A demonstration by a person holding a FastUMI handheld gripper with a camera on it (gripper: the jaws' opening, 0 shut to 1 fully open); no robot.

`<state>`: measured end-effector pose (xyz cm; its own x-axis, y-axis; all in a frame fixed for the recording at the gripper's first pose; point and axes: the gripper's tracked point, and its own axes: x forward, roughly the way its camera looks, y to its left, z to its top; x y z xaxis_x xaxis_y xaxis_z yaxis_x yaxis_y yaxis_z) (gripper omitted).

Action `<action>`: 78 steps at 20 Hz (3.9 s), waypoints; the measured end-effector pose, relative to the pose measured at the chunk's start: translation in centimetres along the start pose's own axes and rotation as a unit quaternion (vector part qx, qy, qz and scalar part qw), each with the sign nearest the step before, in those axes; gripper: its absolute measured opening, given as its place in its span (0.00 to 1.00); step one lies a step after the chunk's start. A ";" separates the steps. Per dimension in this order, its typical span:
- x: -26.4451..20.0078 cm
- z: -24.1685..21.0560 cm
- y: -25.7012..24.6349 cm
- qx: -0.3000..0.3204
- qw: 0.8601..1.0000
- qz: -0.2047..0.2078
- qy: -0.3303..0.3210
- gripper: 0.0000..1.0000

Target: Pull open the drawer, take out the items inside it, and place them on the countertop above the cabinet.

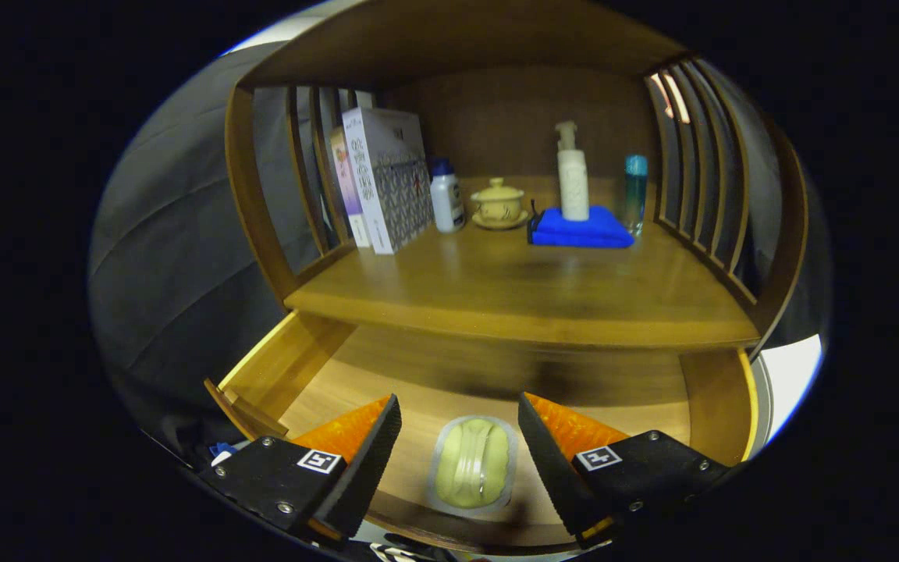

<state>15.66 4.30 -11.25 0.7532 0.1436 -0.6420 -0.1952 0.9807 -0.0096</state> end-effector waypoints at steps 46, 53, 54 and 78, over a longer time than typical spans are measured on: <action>-0.1 15.8 -0.8 0.075 0.993 0.035 -0.087 0.21; 5.5 17.0 -2.4 0.117 0.991 -0.002 -0.067 0.21; 6.2 16.7 -2.8 0.121 0.991 -0.009 -0.061 0.21; -6.8 10.6 4.2 -0.007 0.972 -0.034 -0.232 0.95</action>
<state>16.39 8.90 1.16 0.9661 0.1265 -0.2251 -0.1414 0.9886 -0.0516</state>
